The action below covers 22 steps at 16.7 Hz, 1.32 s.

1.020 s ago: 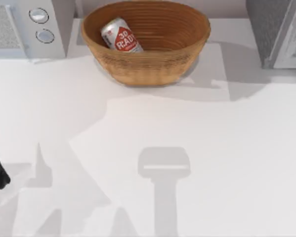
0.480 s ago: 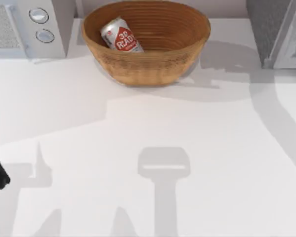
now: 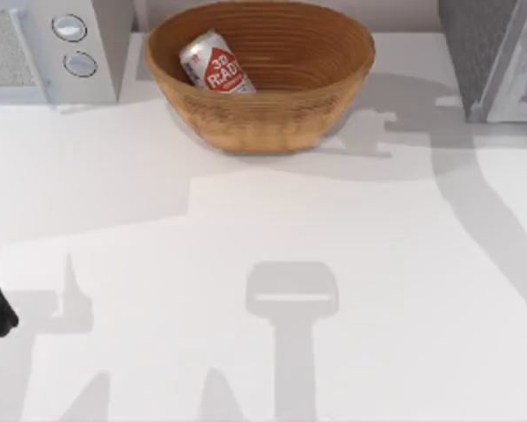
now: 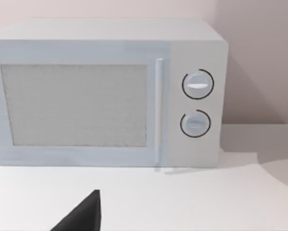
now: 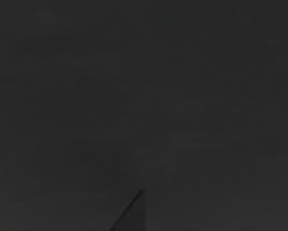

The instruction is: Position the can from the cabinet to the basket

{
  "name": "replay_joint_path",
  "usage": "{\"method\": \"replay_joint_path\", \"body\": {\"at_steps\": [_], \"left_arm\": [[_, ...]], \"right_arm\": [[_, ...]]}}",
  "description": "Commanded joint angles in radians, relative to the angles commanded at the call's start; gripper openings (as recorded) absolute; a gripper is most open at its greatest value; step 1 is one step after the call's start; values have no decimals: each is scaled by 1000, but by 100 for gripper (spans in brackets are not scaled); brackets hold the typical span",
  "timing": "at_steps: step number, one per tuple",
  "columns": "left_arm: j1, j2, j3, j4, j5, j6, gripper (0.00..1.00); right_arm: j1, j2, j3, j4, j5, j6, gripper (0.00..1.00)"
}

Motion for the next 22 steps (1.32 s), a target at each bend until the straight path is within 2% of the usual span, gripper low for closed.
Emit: {"method": "replay_joint_path", "body": {"at_steps": [6, 13, 17, 22], "left_arm": [[0, 0, 0, 0, 0, 0, 100], [0, 0, 0, 0, 0, 0, 100], [0, 0, 0, 0, 0, 0, 100], [0, 0, 0, 0, 0, 0, 100]], "right_arm": [[-79, 144, 99, 42, -77, 2, 100], [-78, 102, 60, 50, -83, 0, 100], [-111, -38, -129, 91, -121, -1, 100], [-186, -340, -546, 177, -205, -3, 100]]}}
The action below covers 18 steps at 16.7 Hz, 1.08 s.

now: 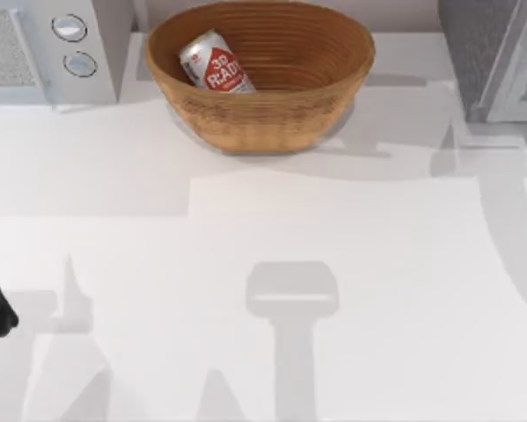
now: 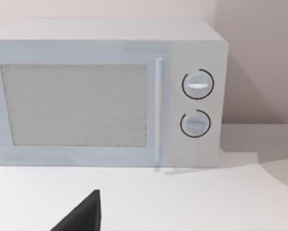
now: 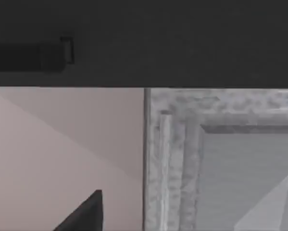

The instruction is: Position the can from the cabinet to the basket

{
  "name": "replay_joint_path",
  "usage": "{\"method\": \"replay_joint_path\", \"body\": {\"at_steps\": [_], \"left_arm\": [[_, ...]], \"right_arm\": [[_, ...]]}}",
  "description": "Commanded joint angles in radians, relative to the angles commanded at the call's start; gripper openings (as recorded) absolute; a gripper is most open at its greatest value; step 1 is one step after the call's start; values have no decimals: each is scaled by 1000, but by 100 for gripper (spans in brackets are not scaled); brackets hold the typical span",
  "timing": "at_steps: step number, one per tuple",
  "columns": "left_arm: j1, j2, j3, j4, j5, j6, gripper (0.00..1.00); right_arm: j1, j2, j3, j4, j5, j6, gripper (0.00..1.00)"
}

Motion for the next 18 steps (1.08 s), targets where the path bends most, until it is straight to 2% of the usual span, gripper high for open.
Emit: {"method": "replay_joint_path", "body": {"at_steps": [7, 11, 14, 18], "left_arm": [[0, 0, 0, 0, 0, 0, 100], [0, 0, 0, 0, 0, 0, 100], [0, 0, 0, 0, 0, 0, 100], [0, 0, 0, 0, 0, 0, 100]], "right_arm": [[-129, -519, -687, 145, -144, -3, 100], [-192, -770, -1001, 217, -214, -4, 100], [-222, -893, -1143, 253, -249, -5, 100], [-232, -935, -1189, 266, -261, -5, 100]]}}
